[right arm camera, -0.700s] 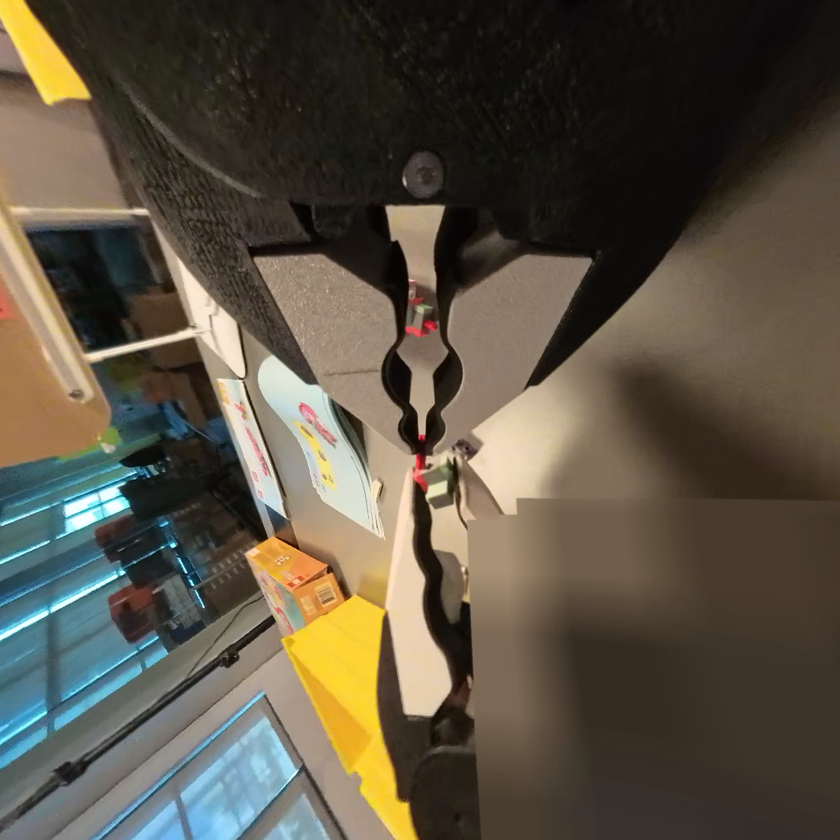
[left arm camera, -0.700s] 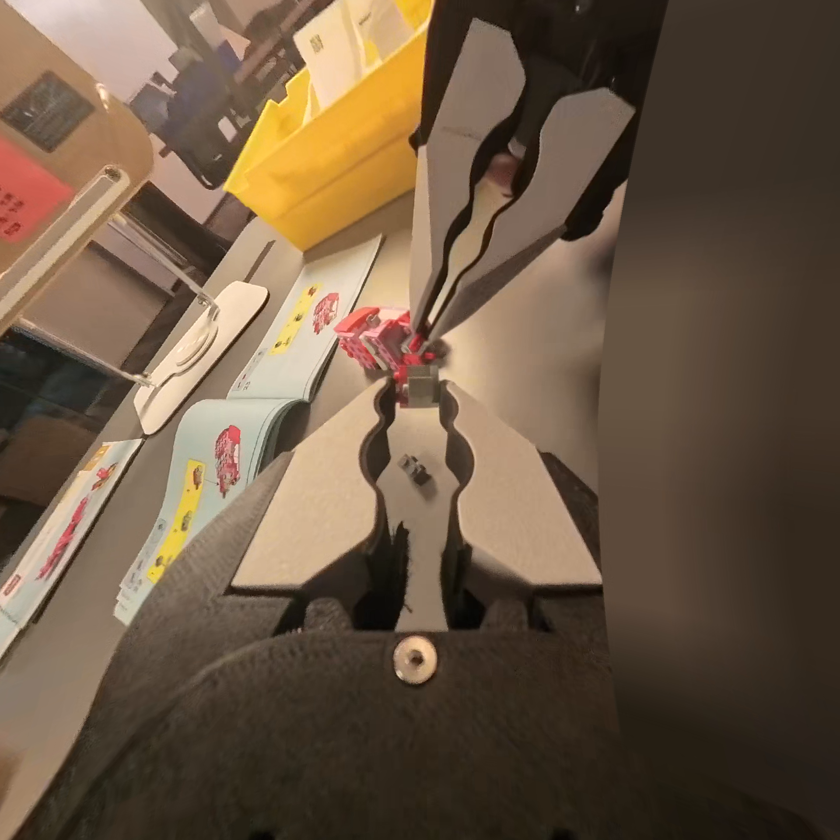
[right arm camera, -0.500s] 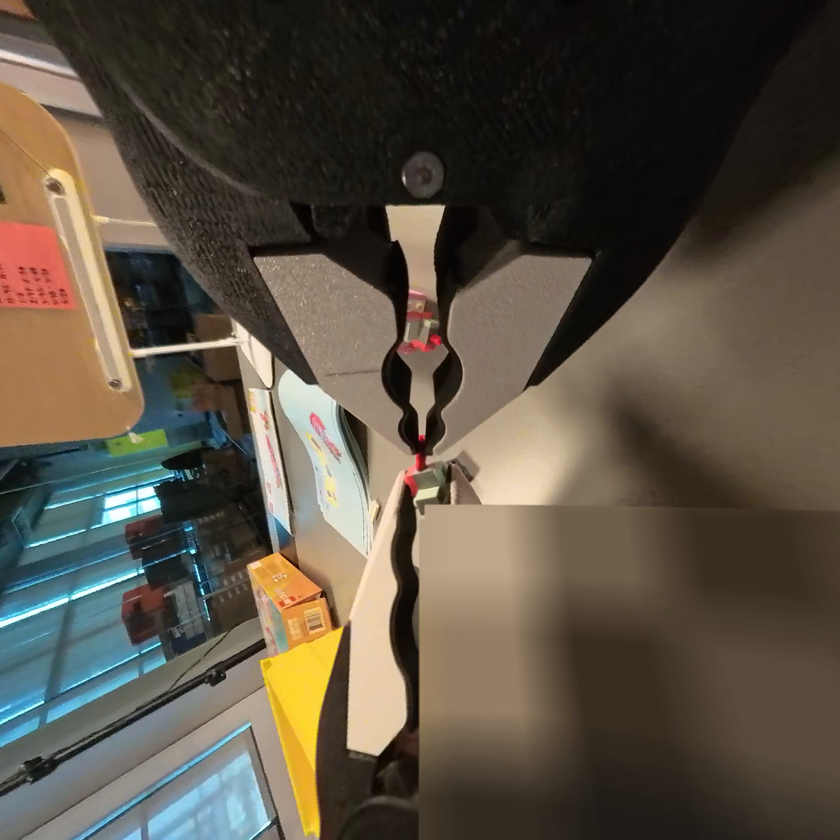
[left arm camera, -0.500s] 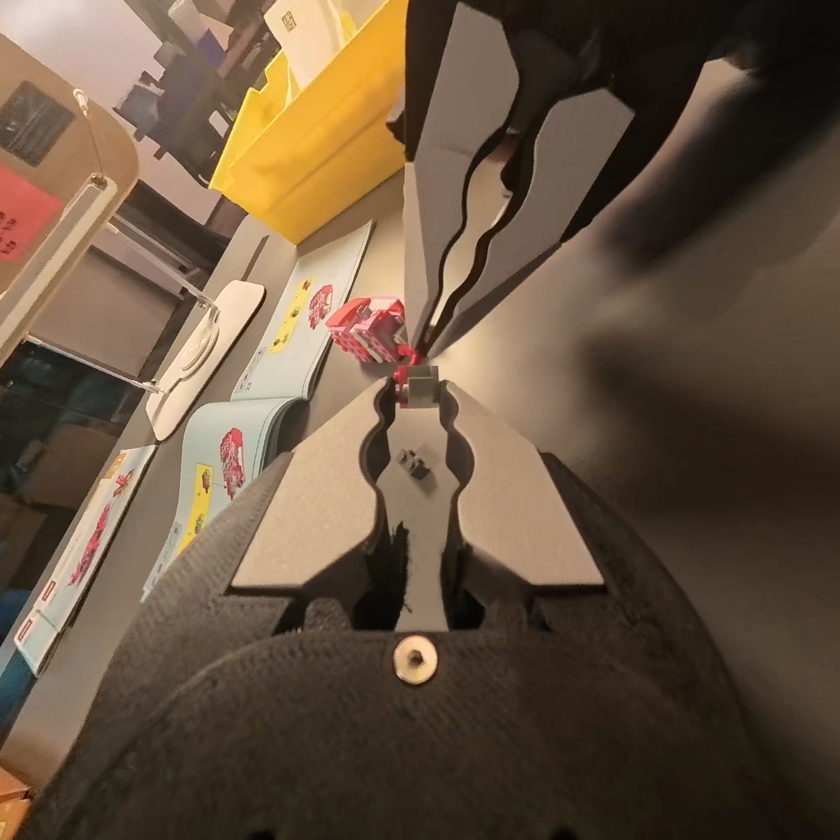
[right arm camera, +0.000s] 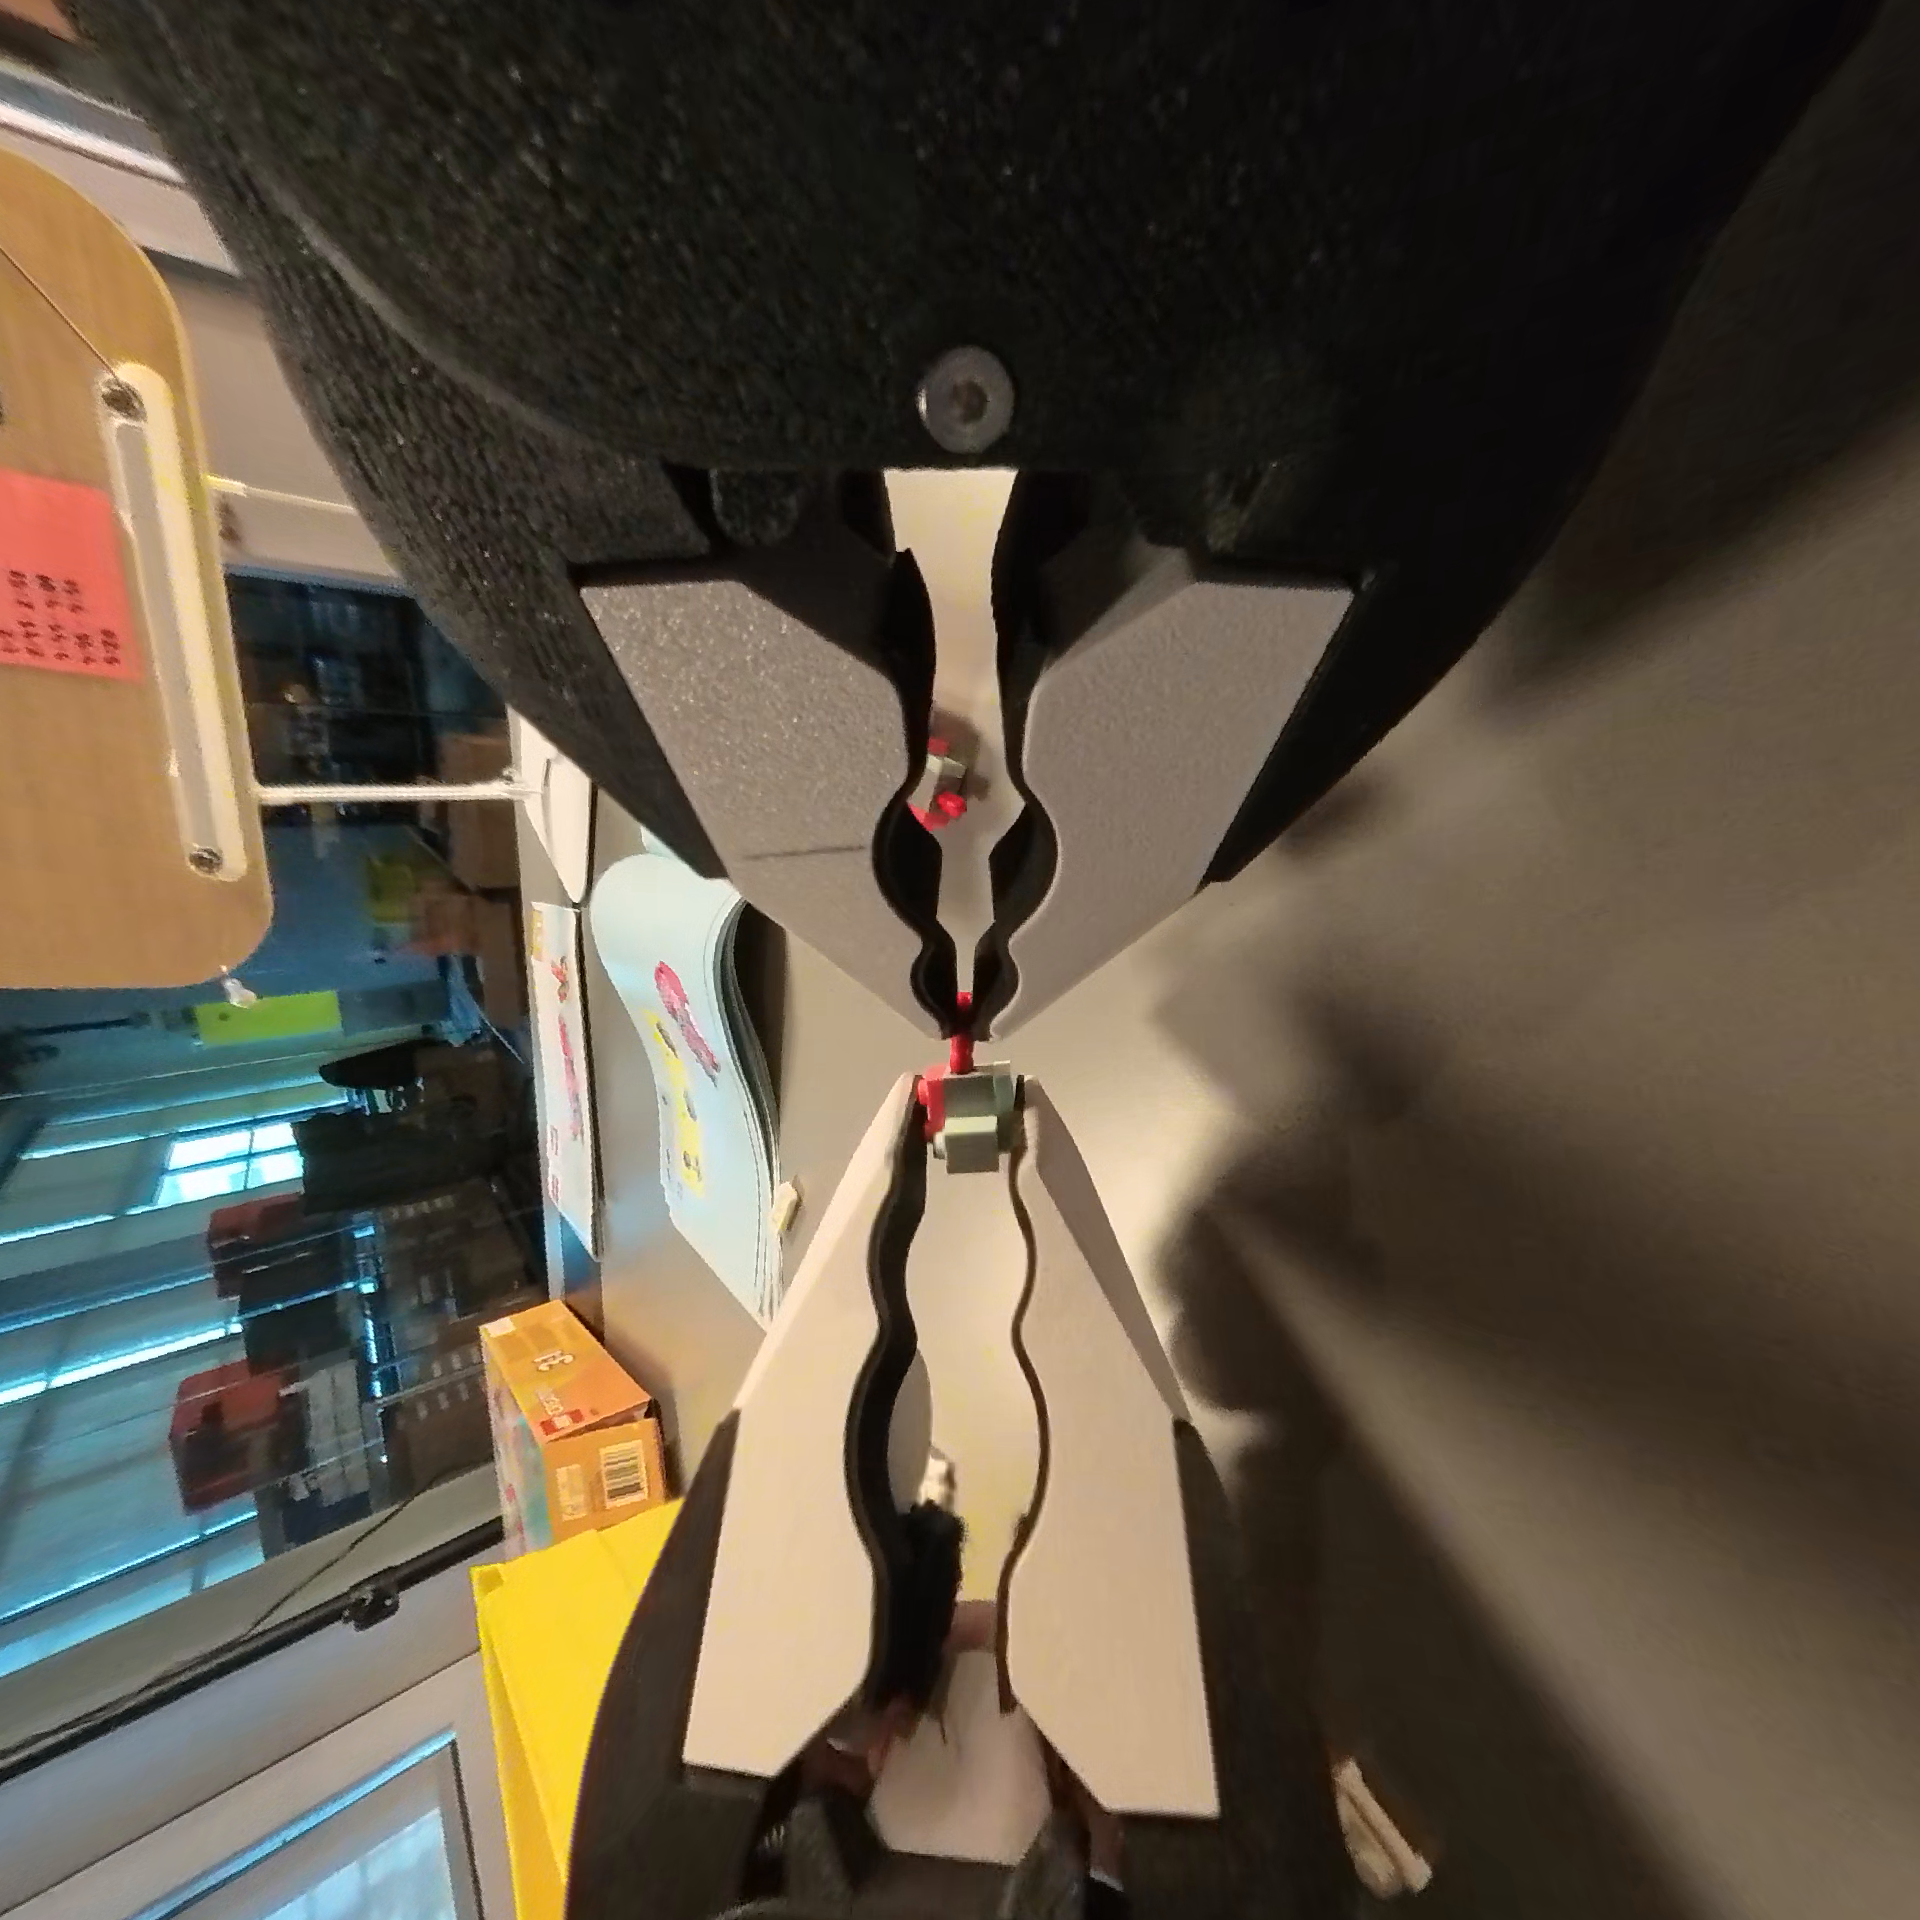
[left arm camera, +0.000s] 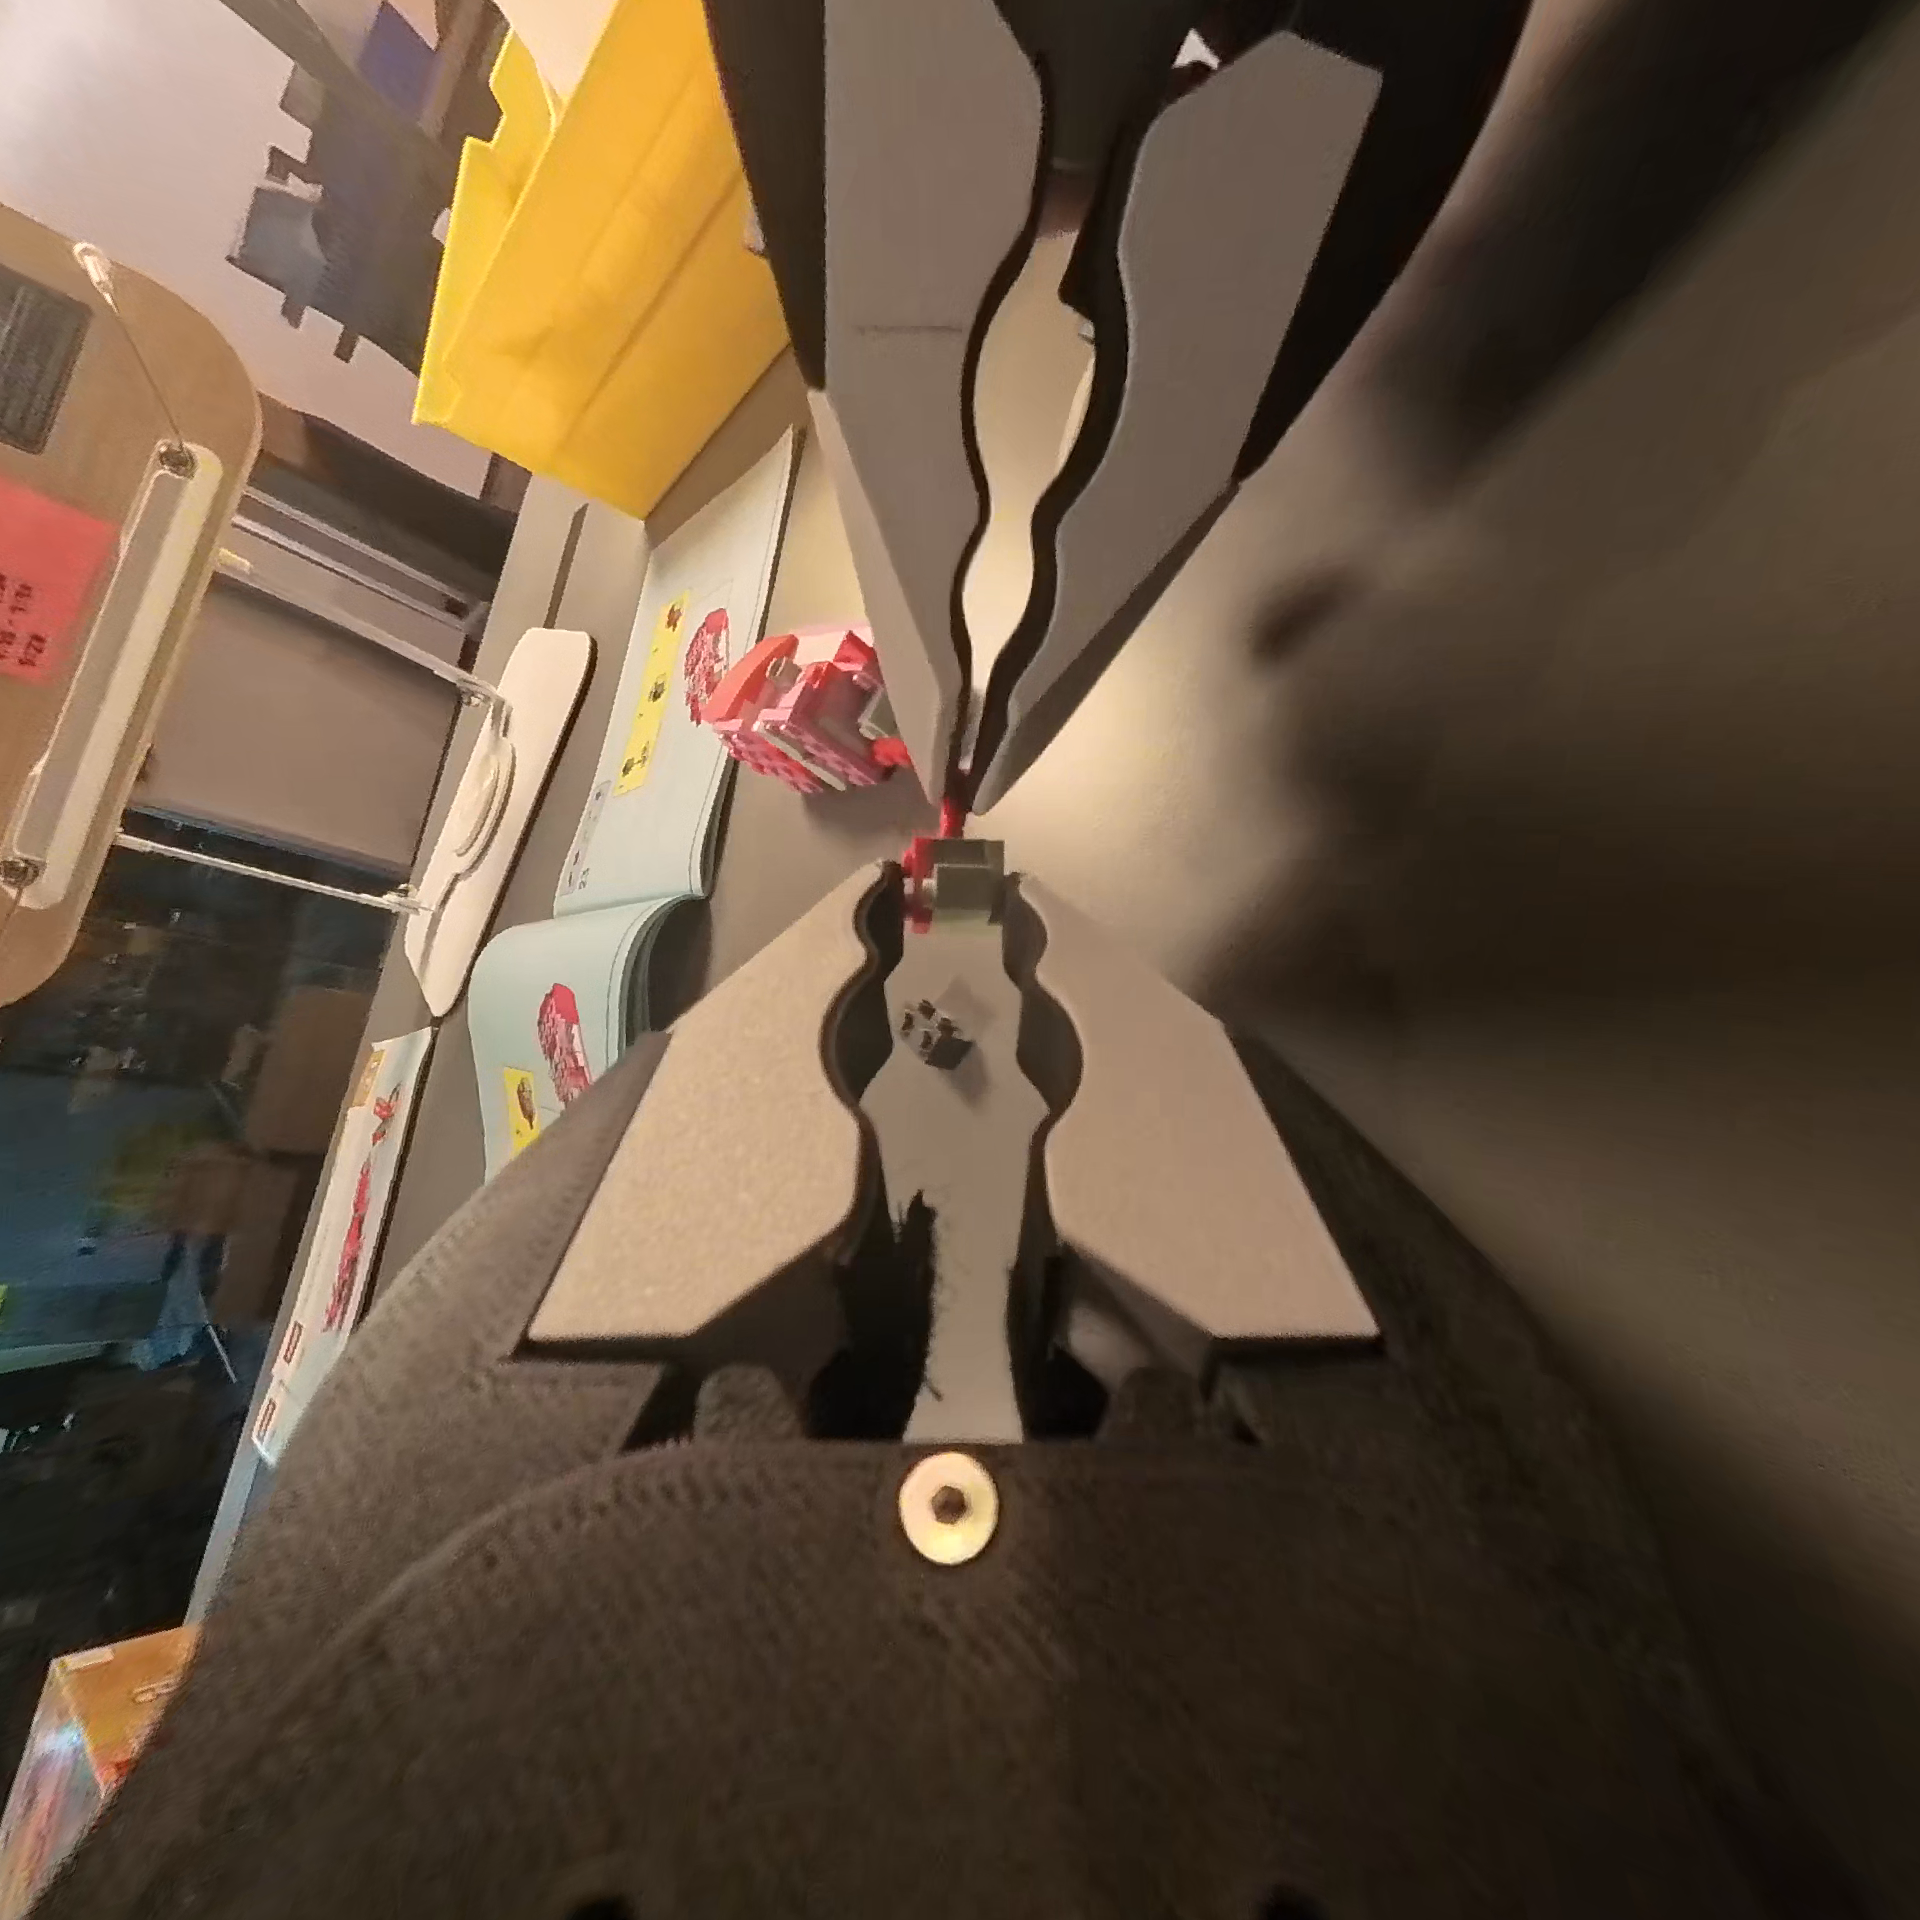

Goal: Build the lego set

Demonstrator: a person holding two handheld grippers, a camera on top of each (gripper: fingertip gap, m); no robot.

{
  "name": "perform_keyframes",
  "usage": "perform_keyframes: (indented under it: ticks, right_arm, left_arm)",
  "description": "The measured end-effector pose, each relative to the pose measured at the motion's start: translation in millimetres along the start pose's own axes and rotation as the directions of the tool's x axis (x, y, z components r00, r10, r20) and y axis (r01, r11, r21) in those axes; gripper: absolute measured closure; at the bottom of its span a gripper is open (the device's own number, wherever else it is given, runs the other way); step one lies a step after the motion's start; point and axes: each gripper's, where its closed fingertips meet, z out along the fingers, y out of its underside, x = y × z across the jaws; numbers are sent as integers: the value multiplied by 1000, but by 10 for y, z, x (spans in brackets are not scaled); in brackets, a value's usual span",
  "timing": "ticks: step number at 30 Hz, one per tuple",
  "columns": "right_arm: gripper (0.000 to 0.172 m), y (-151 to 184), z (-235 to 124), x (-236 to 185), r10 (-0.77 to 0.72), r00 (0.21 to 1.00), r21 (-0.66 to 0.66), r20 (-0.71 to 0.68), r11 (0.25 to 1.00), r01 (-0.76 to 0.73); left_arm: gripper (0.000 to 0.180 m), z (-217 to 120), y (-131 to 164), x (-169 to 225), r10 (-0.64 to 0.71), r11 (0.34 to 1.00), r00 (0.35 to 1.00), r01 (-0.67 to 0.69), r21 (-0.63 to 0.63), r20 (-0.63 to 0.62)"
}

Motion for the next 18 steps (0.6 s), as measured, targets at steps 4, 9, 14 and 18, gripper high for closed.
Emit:
perform_keyframes:
  ticks: [4, 9, 14, 18]
  right_arm:
    - [172, -13, -8, 8, -11, 1000, 0, -9, 1000, 11]
    - [172, -28, -26, 21, -42, 999, 3, -26, 999, 42]
    - [172, -111, -99, 111, -45, 996, 40, -75, 998, 48]
    - [171, -134, -103, 117, -89, 991, 38, -99, 995, 93]
  left_arm:
    - [163, -13, -17, -3, -39, 999, 999, 40, 30, -17]
    - [163, -16, -31, -3, -84, 995, 996, 86, 60, -37]
    - [162, -92, -129, -68, -184, 965, 980, 195, 174, -77]
    - [163, -120, -144, -73, -195, 955, 976, 211, 207, -98]
